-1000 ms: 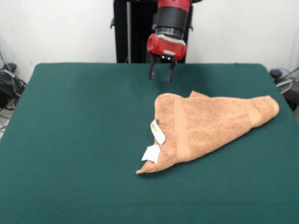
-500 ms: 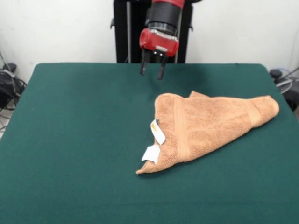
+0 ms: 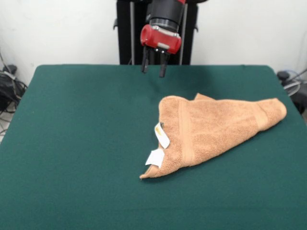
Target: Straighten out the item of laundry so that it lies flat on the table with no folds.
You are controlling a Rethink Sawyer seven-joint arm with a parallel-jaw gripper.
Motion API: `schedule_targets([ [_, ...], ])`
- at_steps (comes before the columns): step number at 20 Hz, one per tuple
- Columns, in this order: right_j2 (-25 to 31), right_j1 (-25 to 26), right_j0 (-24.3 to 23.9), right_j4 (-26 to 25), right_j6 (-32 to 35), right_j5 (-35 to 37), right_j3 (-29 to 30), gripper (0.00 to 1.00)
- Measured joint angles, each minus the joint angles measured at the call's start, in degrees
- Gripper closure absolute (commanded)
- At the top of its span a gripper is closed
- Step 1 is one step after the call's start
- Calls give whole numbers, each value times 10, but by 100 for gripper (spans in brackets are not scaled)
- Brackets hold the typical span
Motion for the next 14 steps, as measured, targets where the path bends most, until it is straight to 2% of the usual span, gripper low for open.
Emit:
schedule_targets([
  [14,0,0,20,-11,0,0,0,0],
])
